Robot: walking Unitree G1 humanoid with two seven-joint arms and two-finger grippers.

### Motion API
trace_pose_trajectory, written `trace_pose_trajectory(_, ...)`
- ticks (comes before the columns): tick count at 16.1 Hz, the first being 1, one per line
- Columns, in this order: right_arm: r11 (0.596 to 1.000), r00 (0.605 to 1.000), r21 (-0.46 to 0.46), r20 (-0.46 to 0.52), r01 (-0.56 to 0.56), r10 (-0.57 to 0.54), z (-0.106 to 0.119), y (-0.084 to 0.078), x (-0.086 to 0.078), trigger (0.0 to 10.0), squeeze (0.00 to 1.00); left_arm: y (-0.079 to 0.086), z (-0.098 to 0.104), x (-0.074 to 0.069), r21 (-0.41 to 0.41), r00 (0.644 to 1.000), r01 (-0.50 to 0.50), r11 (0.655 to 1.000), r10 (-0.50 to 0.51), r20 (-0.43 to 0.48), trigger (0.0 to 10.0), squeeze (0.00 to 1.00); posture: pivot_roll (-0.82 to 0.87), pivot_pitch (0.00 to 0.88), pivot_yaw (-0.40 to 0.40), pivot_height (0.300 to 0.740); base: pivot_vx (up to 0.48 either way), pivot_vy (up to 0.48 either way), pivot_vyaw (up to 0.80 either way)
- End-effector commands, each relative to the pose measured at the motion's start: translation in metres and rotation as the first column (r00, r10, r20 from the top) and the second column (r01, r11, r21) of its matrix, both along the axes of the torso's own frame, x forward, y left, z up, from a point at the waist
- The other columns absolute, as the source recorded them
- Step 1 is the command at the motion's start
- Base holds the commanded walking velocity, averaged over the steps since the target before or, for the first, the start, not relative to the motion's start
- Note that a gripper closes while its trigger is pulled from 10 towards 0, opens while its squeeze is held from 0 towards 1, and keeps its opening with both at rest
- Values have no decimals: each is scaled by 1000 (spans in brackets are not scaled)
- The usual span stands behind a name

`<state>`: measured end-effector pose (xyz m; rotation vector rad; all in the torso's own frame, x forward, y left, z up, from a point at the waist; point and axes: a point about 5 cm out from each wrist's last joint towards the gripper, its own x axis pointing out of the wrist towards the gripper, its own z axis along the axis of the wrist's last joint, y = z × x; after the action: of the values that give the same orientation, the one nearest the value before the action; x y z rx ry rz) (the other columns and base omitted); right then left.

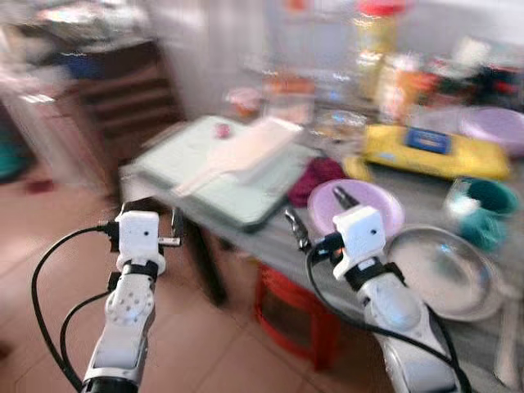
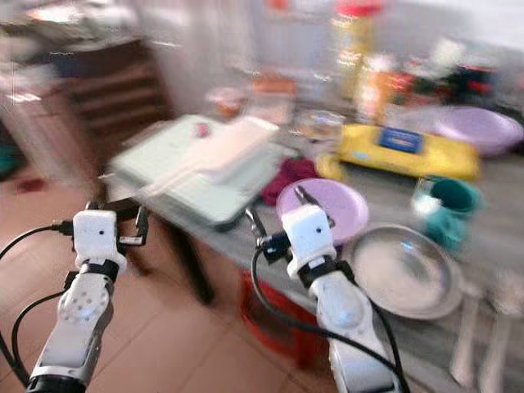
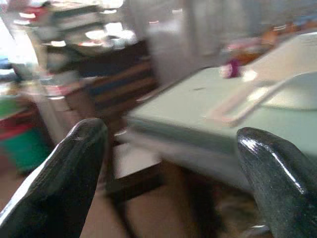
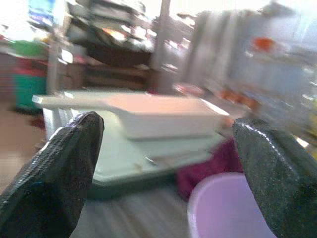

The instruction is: Setting the table

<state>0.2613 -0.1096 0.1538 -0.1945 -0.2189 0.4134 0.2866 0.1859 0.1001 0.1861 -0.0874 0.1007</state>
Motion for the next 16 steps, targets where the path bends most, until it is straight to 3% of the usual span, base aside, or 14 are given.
trace_pose_trajectory(1, 1000, 1000, -2, -2, -11, 11, -1, 1, 0, 10000, 247, 6, -4, -2, 22, 999, -42, 999, 42, -11, 10000, 0, -50, 22, 101, 740, 0, 0, 800)
trace_pose_trajectory(10, 998, 998, -20, 22, -60, 60, 1, 12, 10, 10000, 247, 11, -9, -5, 41, 992, -122, 992, 123, -21, 10000, 0, -29, 26, 79, 740, 0, 0, 800)
trace_pose_trajectory(16, 996, 996, -32, 0, -87, 87, -6, 16, 16, 10000, 259, 16, -18, -12, 6, 982, -182, 983, 182, -59, 10000, 0, -8, 29, 53, 740, 0, 0, 800)
